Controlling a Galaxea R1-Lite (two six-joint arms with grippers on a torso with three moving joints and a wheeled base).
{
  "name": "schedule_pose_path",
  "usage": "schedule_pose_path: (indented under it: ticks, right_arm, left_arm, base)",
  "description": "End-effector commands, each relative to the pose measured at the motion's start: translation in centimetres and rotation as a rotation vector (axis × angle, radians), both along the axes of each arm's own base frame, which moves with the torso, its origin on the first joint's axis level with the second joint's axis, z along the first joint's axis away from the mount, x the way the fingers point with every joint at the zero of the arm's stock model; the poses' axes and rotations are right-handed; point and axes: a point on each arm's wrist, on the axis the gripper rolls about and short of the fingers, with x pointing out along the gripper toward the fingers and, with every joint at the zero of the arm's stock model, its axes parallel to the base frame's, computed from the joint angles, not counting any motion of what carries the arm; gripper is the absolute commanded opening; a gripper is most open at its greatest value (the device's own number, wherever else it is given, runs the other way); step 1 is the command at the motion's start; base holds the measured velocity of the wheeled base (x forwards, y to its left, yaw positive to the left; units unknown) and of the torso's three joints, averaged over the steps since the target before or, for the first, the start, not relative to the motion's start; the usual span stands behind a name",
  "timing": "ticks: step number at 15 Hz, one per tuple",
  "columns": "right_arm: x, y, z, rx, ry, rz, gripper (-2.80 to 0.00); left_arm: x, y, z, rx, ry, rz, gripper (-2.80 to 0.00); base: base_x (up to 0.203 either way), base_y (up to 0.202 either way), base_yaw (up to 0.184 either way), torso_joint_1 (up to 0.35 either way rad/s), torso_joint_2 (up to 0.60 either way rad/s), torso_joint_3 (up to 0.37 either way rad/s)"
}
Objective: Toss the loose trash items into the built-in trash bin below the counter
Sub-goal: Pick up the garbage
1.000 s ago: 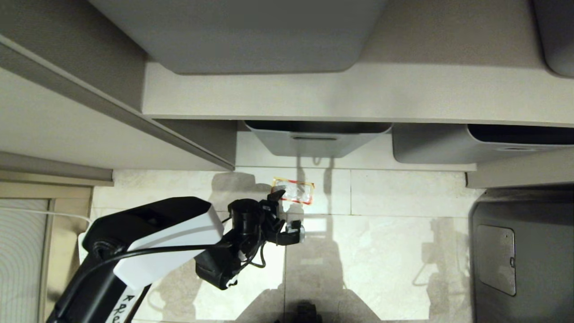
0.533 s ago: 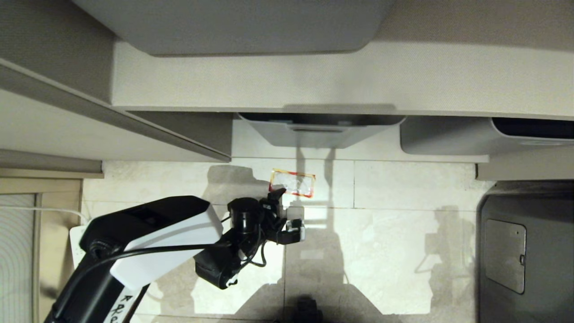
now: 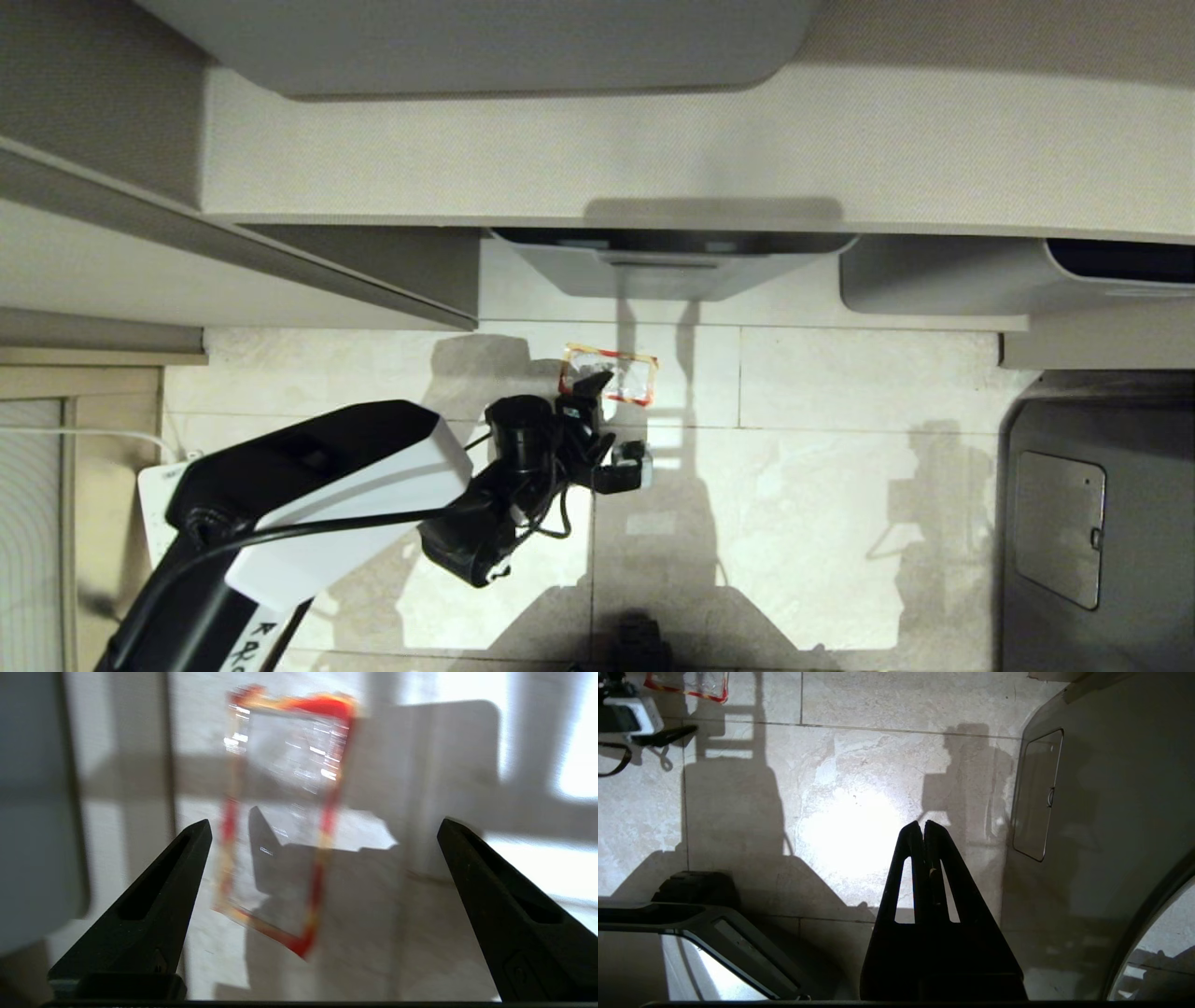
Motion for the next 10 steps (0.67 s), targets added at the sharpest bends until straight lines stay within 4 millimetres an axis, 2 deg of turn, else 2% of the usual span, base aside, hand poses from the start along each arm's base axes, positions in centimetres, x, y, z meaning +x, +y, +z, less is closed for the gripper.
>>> schedule_pose_path:
  ticks: [1,5,10]
  right_arm:
    - [0.0,0.0,0.0,-0.001,-0.002,0.001,-2.8]
    - [0.0,0.0,0.0,-0.001,-0.001,0.001,-2.8]
    - [0.0,0.0,0.0,-0.002,-0.002,0.001,-2.8]
  left_arm:
    - [0.5,-0.6,-0.4,-0.006,-0.025,-0.001,0.0]
    - [0.7,-0.4,-2.3,0.036,-0.001,0.001,0.0]
    - [1.1,0.1,-2.5,0.084,-0.025,-0.015,0.0]
  base:
    - [0.0,0.0,0.0,0.0,0.0,0.0]
    - [0.0,0.0,0.0,0.0,0.0,0.0]
    - [0.0,0.0,0.0,0.0,0.0,0.0]
